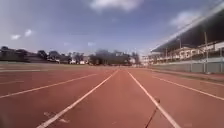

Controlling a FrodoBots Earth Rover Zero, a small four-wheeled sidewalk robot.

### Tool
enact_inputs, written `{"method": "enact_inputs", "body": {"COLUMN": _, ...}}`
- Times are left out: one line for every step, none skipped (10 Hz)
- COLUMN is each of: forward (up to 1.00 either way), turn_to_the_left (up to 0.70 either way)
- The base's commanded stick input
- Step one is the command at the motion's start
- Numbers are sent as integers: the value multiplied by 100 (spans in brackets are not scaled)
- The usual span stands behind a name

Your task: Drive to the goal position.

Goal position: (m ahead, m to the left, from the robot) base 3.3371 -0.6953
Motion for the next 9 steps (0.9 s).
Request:
{"method": "enact_inputs", "body": {"forward": 70, "turn_to_the_left": 0}}
{"method": "enact_inputs", "body": {"forward": 70, "turn_to_the_left": 0}}
{"method": "enact_inputs", "body": {"forward": 70, "turn_to_the_left": 0}}
{"method": "enact_inputs", "body": {"forward": 70, "turn_to_the_left": 0}}
{"method": "enact_inputs", "body": {"forward": 70, "turn_to_the_left": 0}}
{"method": "enact_inputs", "body": {"forward": 70, "turn_to_the_left": 0}}
{"method": "enact_inputs", "body": {"forward": 70, "turn_to_the_left": 0}}
{"method": "enact_inputs", "body": {"forward": 70, "turn_to_the_left": 0}}
{"method": "enact_inputs", "body": {"forward": 70, "turn_to_the_left": 0}}
